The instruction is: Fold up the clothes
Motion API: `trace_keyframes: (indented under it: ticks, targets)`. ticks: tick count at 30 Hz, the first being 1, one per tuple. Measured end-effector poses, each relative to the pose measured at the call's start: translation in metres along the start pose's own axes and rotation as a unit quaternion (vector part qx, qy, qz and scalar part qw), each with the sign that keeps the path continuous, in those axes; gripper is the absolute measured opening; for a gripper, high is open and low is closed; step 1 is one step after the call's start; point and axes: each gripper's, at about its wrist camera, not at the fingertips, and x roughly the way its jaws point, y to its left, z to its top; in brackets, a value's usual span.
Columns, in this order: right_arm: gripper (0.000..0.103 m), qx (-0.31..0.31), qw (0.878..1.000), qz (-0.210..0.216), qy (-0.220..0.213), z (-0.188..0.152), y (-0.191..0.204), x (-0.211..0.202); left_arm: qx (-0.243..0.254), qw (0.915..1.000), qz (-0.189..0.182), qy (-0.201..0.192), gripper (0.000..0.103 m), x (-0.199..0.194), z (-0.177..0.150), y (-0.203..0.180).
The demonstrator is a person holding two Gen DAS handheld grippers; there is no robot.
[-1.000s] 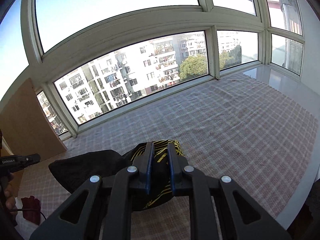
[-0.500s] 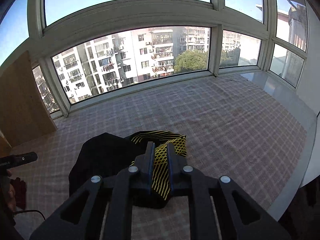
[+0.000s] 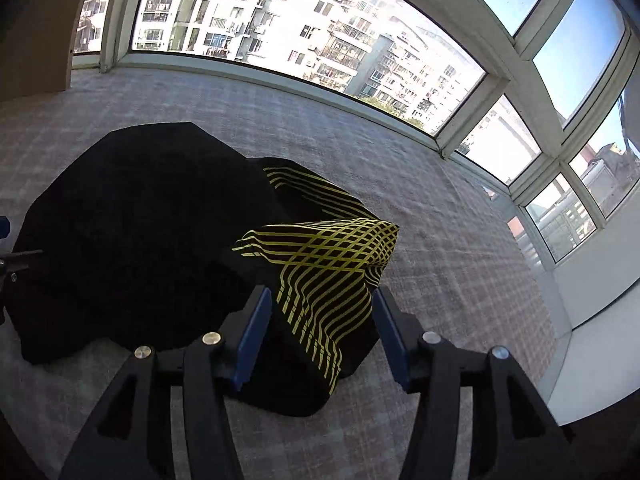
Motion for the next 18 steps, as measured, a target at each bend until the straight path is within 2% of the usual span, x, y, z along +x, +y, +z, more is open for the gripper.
trace_keyframes:
  ticks: [2, 4, 5, 6, 8, 13, 16, 17, 18]
  targets:
    - [0.052, -0.018, 1.0, 0.007, 0.009, -0.001, 0.006, 0.018, -0.002, 0.9999, -0.012, 0.007, 0.082, 0.005, 0.0, -0.001]
    - [0.051, -0.022, 1.0, 0.018, 0.011, -0.003, 0.007, 0.028, 0.003, 0.9998, -0.017, 0.008, 0.07, 0.007, 0.0, -0.003]
    - [0.037, -0.013, 0.999, 0.029, 0.015, -0.004, 0.003, 0.033, 0.005, 0.9998, -0.018, 0.008, 0.065, 0.008, 0.0, -0.004]
    - [0.0, 0.003, 0.999, 0.035, 0.026, -0.005, -0.004, 0.039, 0.008, 0.9998, -0.019, 0.007, 0.056, 0.007, 0.0, -0.005]
    - [0.001, 0.057, 0.996, 0.05, 0.036, -0.01, -0.024, 0.045, 0.011, 0.9997, -0.021, 0.005, 0.043, 0.007, 0.001, -0.007]
    - [0.001, 0.132, 0.99, 0.034, 0.037, -0.028, -0.072, 0.038, 0.014, 0.9995, -0.025, 0.01, 0.043, 0.007, 0.005, -0.008]
    - [0.002, 0.149, 0.987, 0.04, 0.034, -0.036, -0.087, 0.027, 0.008, 0.9994, -0.029, 0.015, 0.044, 0.005, 0.005, -0.006]
    - [0.004, 0.147, 0.987, 0.049, 0.033, -0.037, -0.087, 0.023, 0.005, 0.9994, -0.029, 0.018, 0.047, 0.005, 0.005, -0.005]
    - [0.011, 0.137, 0.989, 0.055, 0.025, -0.037, -0.082, 0.016, 0.002, 0.9993, -0.03, 0.02, 0.051, 0.004, 0.005, -0.005]
